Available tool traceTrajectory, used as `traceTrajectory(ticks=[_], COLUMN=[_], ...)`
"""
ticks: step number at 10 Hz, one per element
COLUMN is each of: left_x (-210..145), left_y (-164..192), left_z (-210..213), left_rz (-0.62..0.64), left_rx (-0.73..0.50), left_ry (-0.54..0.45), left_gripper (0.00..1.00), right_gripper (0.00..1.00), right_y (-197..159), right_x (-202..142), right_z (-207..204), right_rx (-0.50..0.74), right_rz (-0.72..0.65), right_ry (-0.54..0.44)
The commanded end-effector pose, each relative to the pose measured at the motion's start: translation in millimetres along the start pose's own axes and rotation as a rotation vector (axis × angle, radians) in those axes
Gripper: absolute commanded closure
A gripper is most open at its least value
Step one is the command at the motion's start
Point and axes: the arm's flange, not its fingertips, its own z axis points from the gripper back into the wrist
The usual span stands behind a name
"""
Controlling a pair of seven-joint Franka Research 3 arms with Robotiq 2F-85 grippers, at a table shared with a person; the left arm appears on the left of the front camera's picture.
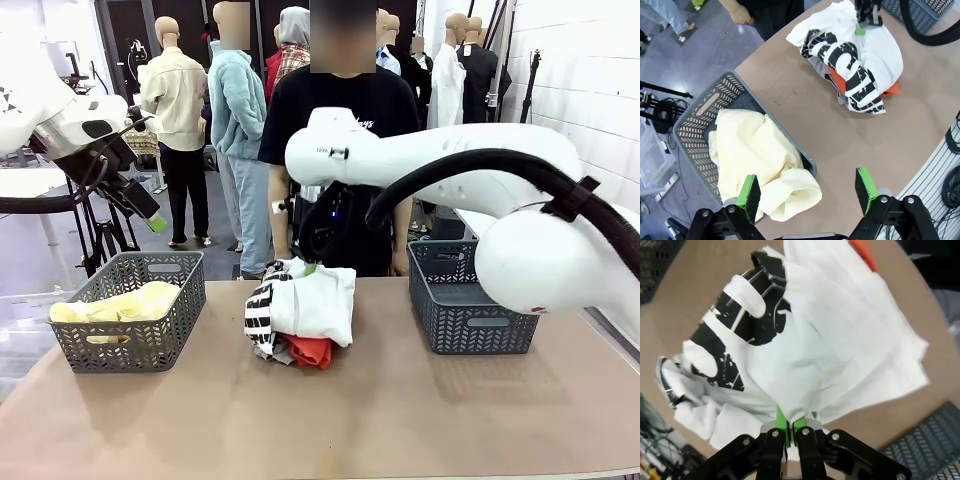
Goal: Sort the tops and bottoms.
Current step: Lift clothes from the center of the table with your right hand.
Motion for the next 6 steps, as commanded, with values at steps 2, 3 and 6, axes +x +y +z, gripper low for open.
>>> traceTrajectory(ticks=[2, 3, 6], left_x=[-0.4, -0.4, -0.4], left_y=[0.9, 0.9, 0.9], left_z=[1.1, 1.1, 1.1], left_rz=[-0.012, -0.012, -0.012], left_rx=[0.002, 0.002, 0.002], left_ry=[0.003, 0.003, 0.003], left_gripper=[0.01, 0.01, 0.01], right_gripper=[1.0, 1.0, 1.0], right_y=[14.6, 20.2, 26.7], right_x=[-29.1, -36.8, -58.8], right_z=[83.1, 113.3, 159.6], right_rx=[-0.085, -0.13, -0.161], right_rz=[-0.028, -0.025, -0.022], right_ry=[-0.19, -0.256, -0.355])
